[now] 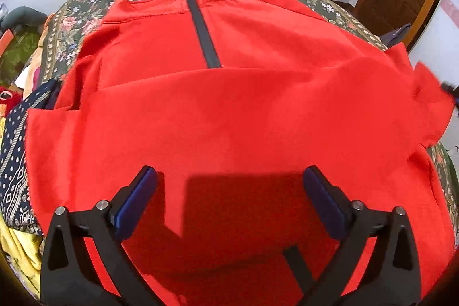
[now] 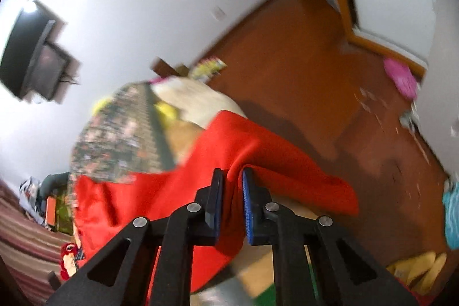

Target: Fold large clothes

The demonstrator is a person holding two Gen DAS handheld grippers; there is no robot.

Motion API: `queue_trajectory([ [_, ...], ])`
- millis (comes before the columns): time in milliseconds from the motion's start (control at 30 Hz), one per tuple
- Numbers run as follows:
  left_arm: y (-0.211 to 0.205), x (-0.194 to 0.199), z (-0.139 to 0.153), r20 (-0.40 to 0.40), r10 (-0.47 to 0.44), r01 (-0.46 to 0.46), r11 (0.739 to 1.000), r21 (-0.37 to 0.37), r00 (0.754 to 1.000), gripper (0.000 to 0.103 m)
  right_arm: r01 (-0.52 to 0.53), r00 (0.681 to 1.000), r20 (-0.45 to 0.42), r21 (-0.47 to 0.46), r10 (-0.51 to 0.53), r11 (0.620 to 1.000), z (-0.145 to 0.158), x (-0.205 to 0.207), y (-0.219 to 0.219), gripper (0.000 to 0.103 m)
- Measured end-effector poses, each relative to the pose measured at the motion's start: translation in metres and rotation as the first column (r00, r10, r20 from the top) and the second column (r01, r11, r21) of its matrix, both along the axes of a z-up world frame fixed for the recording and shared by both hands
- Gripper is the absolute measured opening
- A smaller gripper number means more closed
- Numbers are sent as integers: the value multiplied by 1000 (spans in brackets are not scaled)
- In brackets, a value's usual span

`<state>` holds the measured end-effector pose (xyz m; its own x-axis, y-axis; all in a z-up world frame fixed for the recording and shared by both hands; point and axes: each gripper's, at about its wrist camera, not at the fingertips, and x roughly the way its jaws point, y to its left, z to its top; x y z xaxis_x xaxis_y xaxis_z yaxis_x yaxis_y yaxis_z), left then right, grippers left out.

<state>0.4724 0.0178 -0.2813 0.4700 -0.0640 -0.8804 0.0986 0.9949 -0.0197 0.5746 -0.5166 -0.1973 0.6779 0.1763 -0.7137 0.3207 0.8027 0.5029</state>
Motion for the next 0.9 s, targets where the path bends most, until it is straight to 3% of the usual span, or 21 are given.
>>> queue_trajectory([
  [233,24,-22,26,54,7,-6,1000,-10,999,103,-148,967,197,-85,162,985,105,-6,71,9],
  [300,34,-31,35,77,11,-10,1000,-17,997,103,-210,938,252,-129,237,969,139,-9,108,9],
  [433,57,-48,50,116,24,-20,999,-36,993,103,-344,876,294,-171,381,923,175,-14,179,9],
  [567,80,-60,57,132,43,-39,999,-35,990,103,-444,832,258,-222,492,868,170,-19,240,9],
  [700,97,-65,55,124,58,-55,998,-30,991,103,-502,817,170,-262,551,824,141,-29,265,9],
  [900,89,-53,52,88,57,-53,998,-40,995,103,-512,845,41,-227,533,829,90,-41,223,9],
])
